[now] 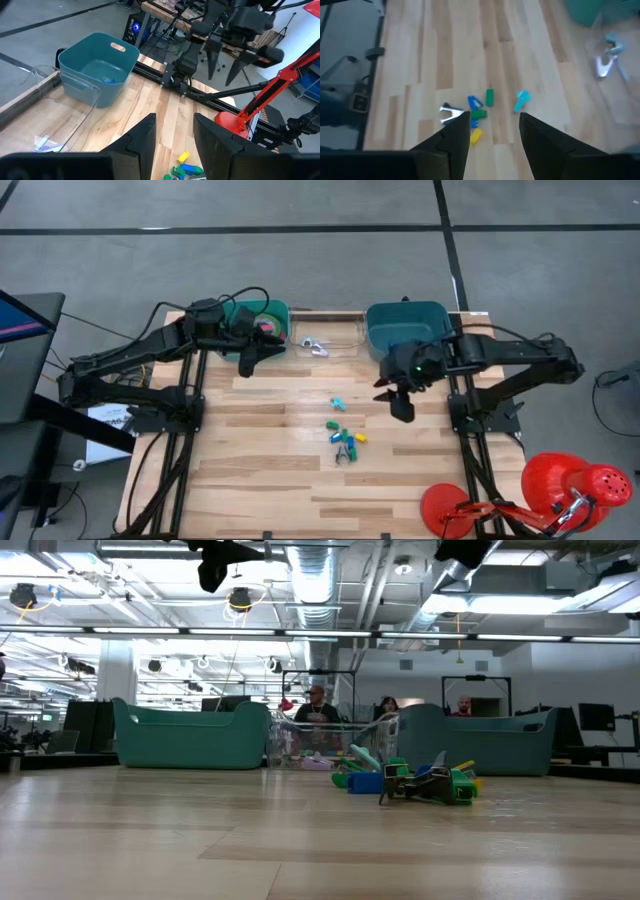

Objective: Pick and place Stapler, Stapler remover, tape
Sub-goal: Put the yellow stapler into the dark blue bin

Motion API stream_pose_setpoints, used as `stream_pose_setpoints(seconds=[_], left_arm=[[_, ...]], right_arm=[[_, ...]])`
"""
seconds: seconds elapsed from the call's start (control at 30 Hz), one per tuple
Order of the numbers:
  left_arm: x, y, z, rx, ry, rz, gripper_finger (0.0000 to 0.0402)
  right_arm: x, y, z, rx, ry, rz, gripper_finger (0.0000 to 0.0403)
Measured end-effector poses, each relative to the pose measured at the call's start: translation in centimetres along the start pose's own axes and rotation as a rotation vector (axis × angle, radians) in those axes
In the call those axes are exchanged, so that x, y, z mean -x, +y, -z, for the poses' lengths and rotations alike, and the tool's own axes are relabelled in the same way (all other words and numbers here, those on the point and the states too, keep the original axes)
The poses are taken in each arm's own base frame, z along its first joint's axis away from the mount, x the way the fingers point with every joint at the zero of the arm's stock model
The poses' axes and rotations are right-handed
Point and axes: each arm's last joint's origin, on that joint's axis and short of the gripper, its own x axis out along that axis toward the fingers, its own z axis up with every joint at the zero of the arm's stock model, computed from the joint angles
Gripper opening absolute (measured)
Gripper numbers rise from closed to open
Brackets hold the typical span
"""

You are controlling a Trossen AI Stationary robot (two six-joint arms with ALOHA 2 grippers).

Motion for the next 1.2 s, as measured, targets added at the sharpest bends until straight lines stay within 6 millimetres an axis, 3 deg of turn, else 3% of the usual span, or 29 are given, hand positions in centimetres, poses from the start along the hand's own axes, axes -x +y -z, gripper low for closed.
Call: stream_pose_setpoints(seconds=[0.3, 0.53, 0.87, 1.2], left_arm=[[0.0, 0.0, 0.0, 0.000, 0.000, 0.000, 0.0121], [0.0, 0.0, 0.0, 0.000, 0.000, 0.000, 0.0121], [0.0, 0.0, 0.0, -0.001, -0.004, 0.001, 0.0121], [0.0, 0.0, 0.0, -0.001, -0.004, 0.001, 0.0121]], right_arm=[[0.6, 2.1, 1.7, 0.031, 0.107, -0.042, 0.0151], [-0.3, 3.5, 1.9, 0.069, 0.137, -0.067, 0.0142], [-3.8, 5.1, 2.1, 0.061, 0.254, -0.054, 0.0150], [-8.7, 6.6, 3.0, 0.089, 0.392, 0.008, 0.0228]])
